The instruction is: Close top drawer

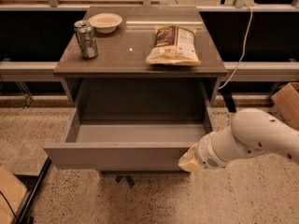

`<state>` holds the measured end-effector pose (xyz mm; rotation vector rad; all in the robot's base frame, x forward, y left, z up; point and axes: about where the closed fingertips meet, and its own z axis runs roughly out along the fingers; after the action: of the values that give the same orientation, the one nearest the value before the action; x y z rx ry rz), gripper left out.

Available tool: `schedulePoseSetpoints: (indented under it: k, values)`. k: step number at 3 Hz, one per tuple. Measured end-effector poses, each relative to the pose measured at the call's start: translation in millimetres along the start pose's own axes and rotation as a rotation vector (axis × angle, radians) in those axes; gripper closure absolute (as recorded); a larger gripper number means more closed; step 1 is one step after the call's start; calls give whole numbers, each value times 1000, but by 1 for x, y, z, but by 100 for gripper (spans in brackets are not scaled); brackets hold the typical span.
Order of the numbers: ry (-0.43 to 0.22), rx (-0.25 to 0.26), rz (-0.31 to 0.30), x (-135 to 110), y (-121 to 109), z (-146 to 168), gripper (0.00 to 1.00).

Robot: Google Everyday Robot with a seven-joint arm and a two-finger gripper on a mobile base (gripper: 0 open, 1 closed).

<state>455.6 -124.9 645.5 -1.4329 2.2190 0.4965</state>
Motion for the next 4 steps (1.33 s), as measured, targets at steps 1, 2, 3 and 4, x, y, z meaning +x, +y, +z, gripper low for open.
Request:
schedulePoseSetpoints:
  k: [1,2,3,4]
  values:
    - [-4,19,-5,-3,-16,1,100]
    - [-8,35,-117,-42,-50,13,100]
    - [-9,35,-117,-42,-50,13,100]
    - [-32,71,-84,-35,-64,24,100]
